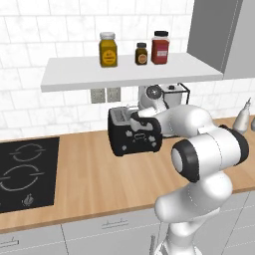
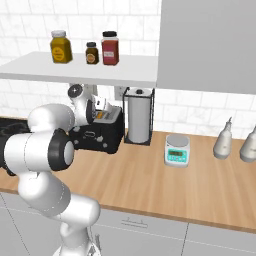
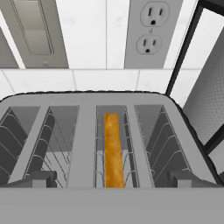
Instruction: Start the toaster. Once the lever pops up, take the bread to the plate on the dining counter.
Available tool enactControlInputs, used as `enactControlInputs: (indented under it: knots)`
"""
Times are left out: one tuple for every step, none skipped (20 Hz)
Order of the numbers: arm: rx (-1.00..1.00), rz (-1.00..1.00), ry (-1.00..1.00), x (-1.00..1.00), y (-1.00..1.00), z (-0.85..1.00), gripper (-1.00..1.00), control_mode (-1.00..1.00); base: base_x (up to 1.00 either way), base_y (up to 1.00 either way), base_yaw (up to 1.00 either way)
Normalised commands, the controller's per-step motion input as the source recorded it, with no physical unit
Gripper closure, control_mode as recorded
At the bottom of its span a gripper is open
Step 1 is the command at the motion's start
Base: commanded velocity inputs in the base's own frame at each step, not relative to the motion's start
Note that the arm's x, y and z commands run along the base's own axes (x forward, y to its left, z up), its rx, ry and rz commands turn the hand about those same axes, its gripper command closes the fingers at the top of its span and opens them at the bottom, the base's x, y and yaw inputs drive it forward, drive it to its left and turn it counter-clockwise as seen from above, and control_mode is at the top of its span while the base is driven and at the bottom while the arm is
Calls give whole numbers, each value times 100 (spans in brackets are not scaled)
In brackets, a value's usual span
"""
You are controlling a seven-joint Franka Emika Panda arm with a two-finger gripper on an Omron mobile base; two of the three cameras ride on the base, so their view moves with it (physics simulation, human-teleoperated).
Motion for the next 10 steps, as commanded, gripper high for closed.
enactControlInputs:
  knots:
    - [0,0,0,0,0,0,-100,-100,0,0,0]
    - [0,0,0,0,0,0,-100,-100,0,0,0]
    - [0,0,0,0,0,0,-100,-100,0,0,0]
    - [0,0,0,0,0,0,-100,-100,0,0,0]
    - [0,0,0,0,0,0,-100,-100,0,0,0]
    - [0,0,0,0,0,0,-100,-100,0,0,0]
    - [0,0,0,0,0,0,-100,-100,0,0,0]
    - [0,0,0,0,0,0,-100,-100,0,0,0]
    - [0,0,0,0,0,0,-100,-100,0,0,0]
    - [0,0,0,0,0,0,-100,-100,0,0,0]
